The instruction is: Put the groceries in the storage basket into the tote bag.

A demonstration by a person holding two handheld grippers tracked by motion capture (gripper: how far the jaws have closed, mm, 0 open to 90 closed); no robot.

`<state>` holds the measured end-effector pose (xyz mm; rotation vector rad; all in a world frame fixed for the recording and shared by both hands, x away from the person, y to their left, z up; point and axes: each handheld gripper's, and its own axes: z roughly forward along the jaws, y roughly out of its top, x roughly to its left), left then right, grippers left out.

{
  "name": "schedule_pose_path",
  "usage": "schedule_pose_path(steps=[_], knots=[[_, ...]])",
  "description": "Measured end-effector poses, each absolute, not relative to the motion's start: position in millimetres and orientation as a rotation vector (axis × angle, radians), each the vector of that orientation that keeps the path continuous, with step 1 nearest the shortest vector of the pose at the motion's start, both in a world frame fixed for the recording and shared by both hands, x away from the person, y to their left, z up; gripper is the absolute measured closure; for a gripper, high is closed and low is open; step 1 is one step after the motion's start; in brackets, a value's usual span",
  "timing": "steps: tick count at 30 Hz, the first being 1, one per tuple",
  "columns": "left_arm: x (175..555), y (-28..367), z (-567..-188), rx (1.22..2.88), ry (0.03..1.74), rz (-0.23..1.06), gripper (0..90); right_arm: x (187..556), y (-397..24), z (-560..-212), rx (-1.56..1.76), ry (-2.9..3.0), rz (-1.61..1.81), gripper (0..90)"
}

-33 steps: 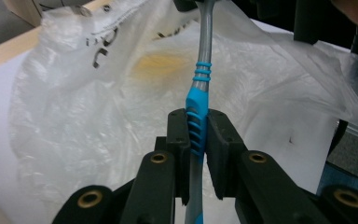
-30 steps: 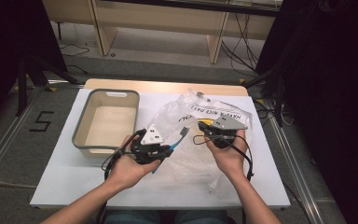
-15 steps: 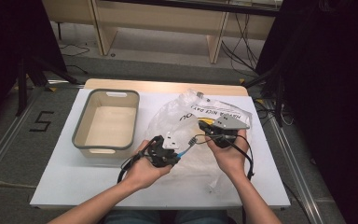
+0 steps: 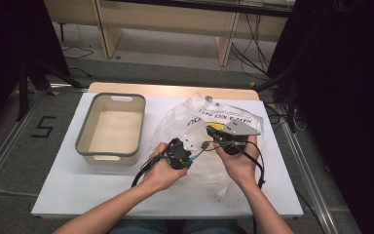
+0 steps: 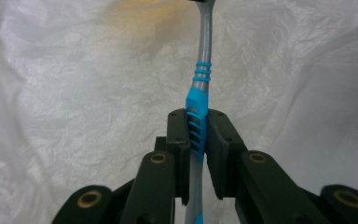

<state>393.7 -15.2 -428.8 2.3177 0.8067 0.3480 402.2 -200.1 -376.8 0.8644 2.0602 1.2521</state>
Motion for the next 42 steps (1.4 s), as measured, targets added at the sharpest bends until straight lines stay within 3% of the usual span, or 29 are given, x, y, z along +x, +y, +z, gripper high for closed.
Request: schedule_pose_path(steps=[19, 27, 42], knots=[[403.4, -37.2, -422.2, 2.287, 0.715, 0.517, 79.7, 403.2, -200.7, -377.5, 0.869, 2.062, 1.250, 90.0], [407.6, -39.6, -428.3, 2.221, 0.622, 0.605, 79.6, 404.1, -202.2, -377.7, 0.872, 2.065, 1.248, 90.0], [411.0, -42.9, -437.8, 2.246, 0.460, 0.742, 79.4, 404.7, -201.7, -378.8, 0.878, 2.065, 1.247, 90.0]])
